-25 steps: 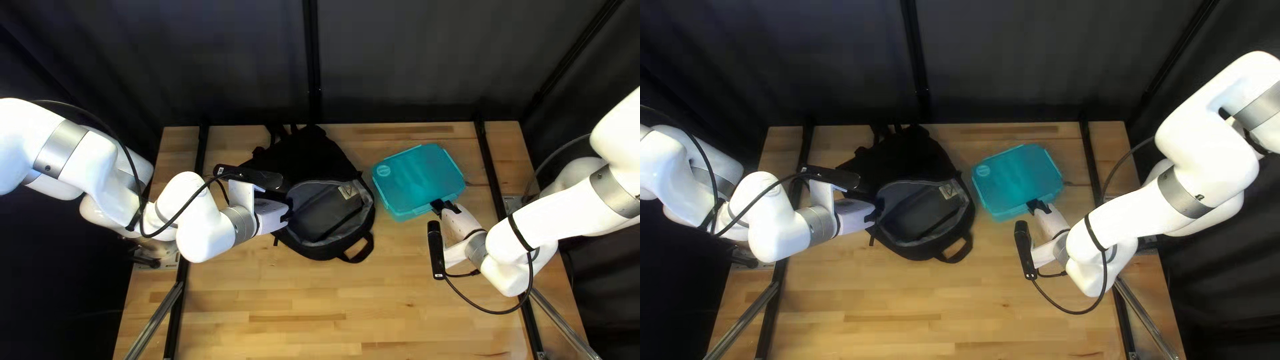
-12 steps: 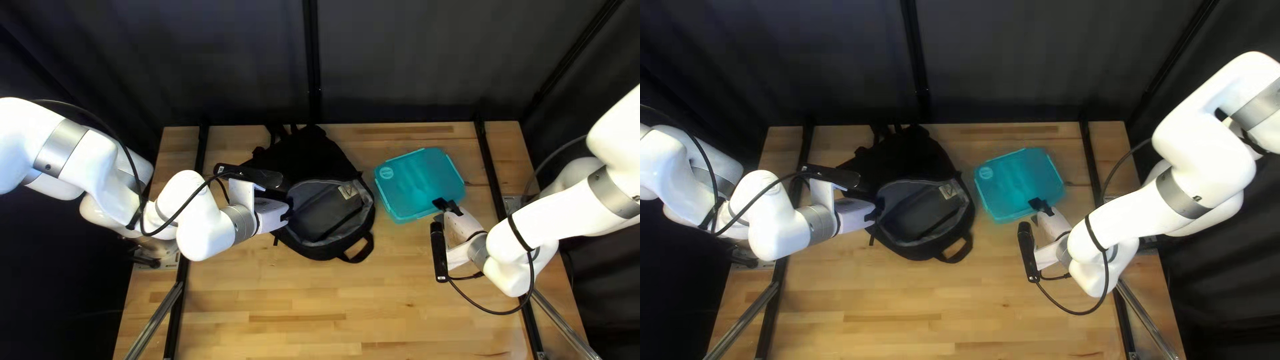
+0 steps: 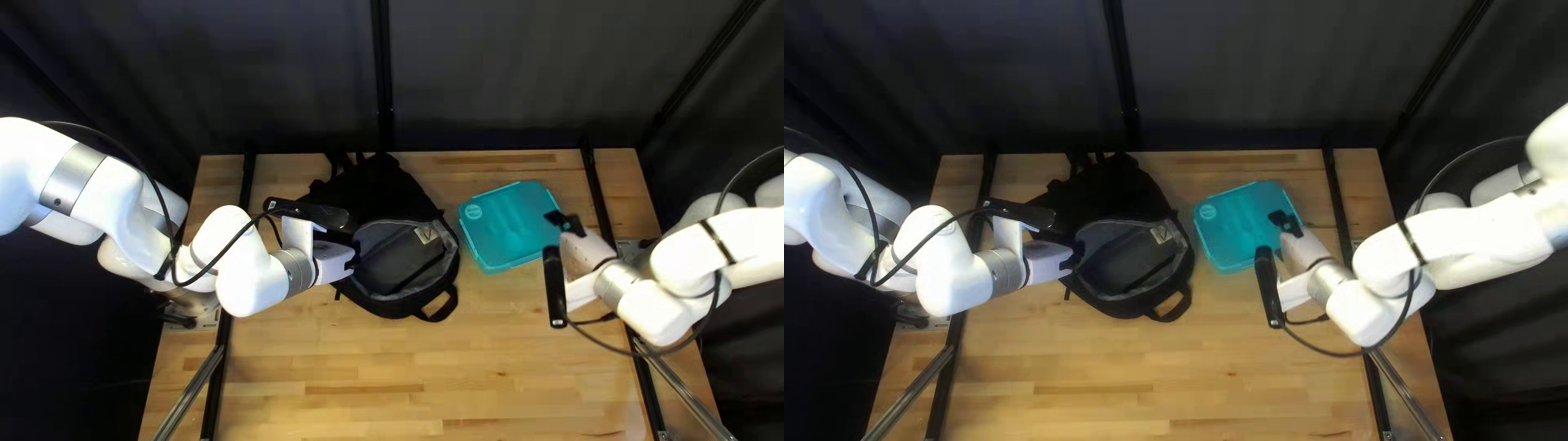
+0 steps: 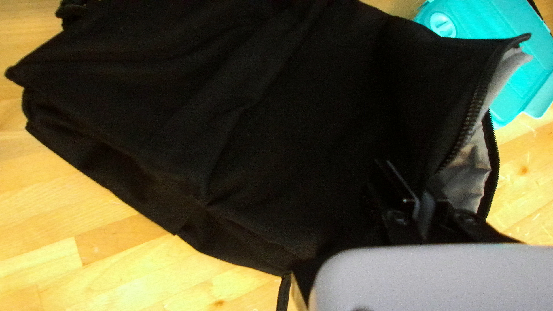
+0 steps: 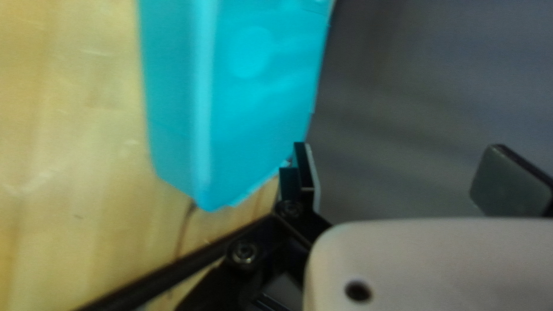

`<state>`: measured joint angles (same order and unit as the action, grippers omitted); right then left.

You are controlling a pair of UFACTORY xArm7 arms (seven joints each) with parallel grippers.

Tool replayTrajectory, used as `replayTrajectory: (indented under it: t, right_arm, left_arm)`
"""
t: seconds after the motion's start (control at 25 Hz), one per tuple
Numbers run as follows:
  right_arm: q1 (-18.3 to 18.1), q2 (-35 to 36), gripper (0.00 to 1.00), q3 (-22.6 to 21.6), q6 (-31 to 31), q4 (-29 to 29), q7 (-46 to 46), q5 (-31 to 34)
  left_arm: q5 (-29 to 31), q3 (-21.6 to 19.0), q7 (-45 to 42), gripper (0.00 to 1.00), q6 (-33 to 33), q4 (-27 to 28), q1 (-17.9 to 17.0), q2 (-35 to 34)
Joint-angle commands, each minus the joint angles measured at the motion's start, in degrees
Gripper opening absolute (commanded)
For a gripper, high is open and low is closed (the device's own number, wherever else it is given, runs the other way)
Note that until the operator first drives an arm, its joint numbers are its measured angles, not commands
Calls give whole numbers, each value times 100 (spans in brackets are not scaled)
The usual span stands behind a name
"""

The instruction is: Remove a lunch box from a kids backpack

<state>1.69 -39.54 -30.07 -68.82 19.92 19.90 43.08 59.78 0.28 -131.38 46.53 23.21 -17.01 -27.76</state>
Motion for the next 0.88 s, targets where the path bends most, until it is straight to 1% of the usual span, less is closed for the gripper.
replayTrajectory:
  t: [0.04, 0.16, 0.2, 0.24, 0.32, 0.36, 0.64, 0.8, 0.88]
  right_arm:
    - [-208, -439, 100, 725, -156, 312, -934, 184]
    - [-358, -544, 100, 1117, -141, 528, -1372, 321]
    - [-403, -537, 100, 1220, -131, 612, -1486, 356]
    - [-433, -510, 100, 1264, -124, 666, -1530, 376]
    - [-502, -394, 100, 1365, -84, 819, -1632, 418]
    - [-532, -301, 100, 1390, -56, 889, -1646, 430]
    - [-557, -63, 100, 1410, 49, 929, -1518, 356]
    - [-555, 16, 100, 1468, 20, 1086, -1591, 239]
    - [-549, 14, 100, 1499, -21, 1137, -1649, 173]
  left_arm:
    - [17, 25, 16, 0, -41, 2, 10, 13]
    - [18, 36, 24, 0, -62, 5, 10, 22]
    - [15, 36, 32, 3, -64, 9, 7, 24]
    - [4, 44, 62, 22, -73, 16, 0, 27]
    - [-22, 55, 126, 76, -77, 29, -16, 22]
    - [-64, 61, 206, 100, -65, 57, -39, 23]
    - [-455, 50, 690, 100, 156, 197, -233, -114]
    - [-772, 56, 987, 100, 360, 253, -376, -371]
    - [-1014, 31, 1221, 100, 575, 351, -499, -531]
